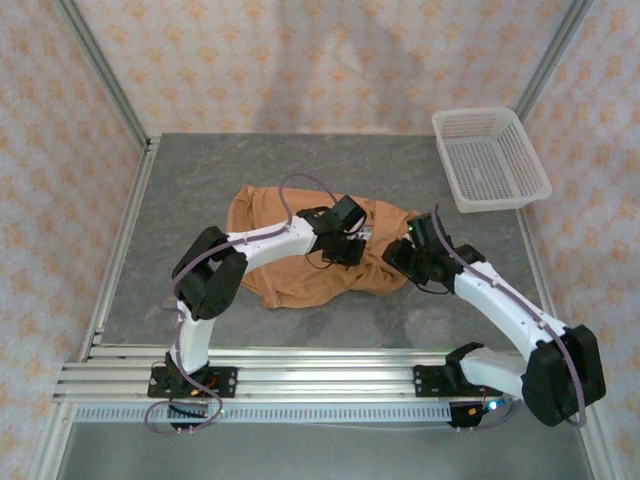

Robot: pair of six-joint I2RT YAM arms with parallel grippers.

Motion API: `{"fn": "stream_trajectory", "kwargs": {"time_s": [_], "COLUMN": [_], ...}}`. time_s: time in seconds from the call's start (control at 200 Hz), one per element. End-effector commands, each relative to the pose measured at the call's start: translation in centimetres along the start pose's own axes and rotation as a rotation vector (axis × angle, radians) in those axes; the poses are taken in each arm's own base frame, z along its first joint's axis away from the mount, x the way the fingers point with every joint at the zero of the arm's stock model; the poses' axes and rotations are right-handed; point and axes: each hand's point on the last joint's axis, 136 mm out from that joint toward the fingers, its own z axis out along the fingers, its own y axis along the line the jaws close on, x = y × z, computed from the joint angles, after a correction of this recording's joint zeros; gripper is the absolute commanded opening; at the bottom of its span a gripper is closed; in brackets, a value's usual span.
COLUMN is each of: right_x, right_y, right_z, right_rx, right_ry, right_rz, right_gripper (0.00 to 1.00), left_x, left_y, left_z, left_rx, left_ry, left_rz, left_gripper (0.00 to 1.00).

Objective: Fold the inside-out t-shirt

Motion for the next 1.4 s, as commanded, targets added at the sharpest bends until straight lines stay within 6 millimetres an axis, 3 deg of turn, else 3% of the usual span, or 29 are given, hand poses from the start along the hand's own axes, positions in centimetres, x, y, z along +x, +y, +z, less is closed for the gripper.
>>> {"fn": "stream_trajectory", "kwargs": {"time_s": [0.0,0.1,0.12,0.175,0.22,0.28,0.33,0.455,0.555,0.686,0.876,0.966,1.066,1.121,1.181,1.246,1.331,1.396], "right_x": [0.8,1.0,0.9,0.8,0.5,0.2,0.0,0.0,0.2,-0.2,-0.9,-0.9,-0.6,-0.6,-0.8,-1.2,-1.7,-1.7], "right_y": [1.1,2.3,2.5,2.2,1.5,0.6,-0.1,-1.1,-1.1,0.7,6.5,7.4,7.7,6.9,4.8,0.6,-7.0,-8.2], "right_z": [2.4,4.8,5.5,7.0,8.1,9.3,9.8,10.3,9.8,7.7,0.7,-2.0,-3.8,-3.9,-2.9,-1.1,-0.1,-0.4], "right_rx": [-0.063,-0.097,-0.096,-0.07,-0.031,0.013,0.044,0.081,0.075,-0.023,-0.393,-0.495,-0.596,-0.607,-0.546,-0.361,0.011,0.108], "right_ry": [0.048,0.065,0.067,0.072,0.065,0.048,0.031,0.027,0.03,0.008,-0.105,-0.16,-0.21,-0.228,-0.253,-0.277,-0.34,-0.332], "right_rz": [0.031,0.045,0.049,0.06,0.073,0.087,0.095,0.096,0.091,0.068,-0.039,-0.087,-0.097,-0.075,-0.026,0.056,0.156,0.132], "right_gripper": [0.5,0.51,0.51,0.49,0.38,0.13,0.0,0.0,0.0,0.0,0.0,0.0,0.0,0.0,0.0,0.02,0.04,0.18], "left_x": [-1.0,-1.8,-2.3,-2.8,-3.2,-3.6,-3.7,-3.8,-3.3,-1.4,0.8,0.7,0.1,-0.1,-0.4,-0.7,-1.0,-1.2], "left_y": [-0.7,-1.6,-2.3,-3.2,-3.9,-4.7,-5.1,-4.6,-2.7,0.4,3.6,3.9,3.6,3.5,3.3,3.2,2.9,2.4], "left_z": [-2.1,-4.2,-5.7,-7.5,-9.0,-11.1,-12.8,-16.4,-17.3,-14.3,-7.5,-6.0,-5.8,-6.0,-6.4,-7.1,-8.1,-8.6], "left_rx": [-0.007,0.025,0.049,0.085,0.116,0.153,0.176,0.21,0.206,0.181,0.154,0.157,0.174,0.18,0.183,0.186,0.196,0.218], "left_ry": [-0.034,-0.076,-0.104,-0.134,-0.159,-0.193,-0.22,-0.289,-0.328,-0.3,-0.232,-0.22,-0.234,-0.246,-0.263,-0.286,-0.31,-0.319], "left_rz": [0.009,0.004,0.009,0.01,0.015,0.023,0.028,0.02,0.0,-0.077,-0.143,-0.163,-0.171,-0.171,-0.168,-0.164,-0.158,-0.159], "left_gripper": [0.0,0.0,0.0,0.0,0.0,0.0,0.0,0.0,0.0,0.0,0.0,0.0,0.0,0.0,0.0,0.0,0.0,0.0]}}
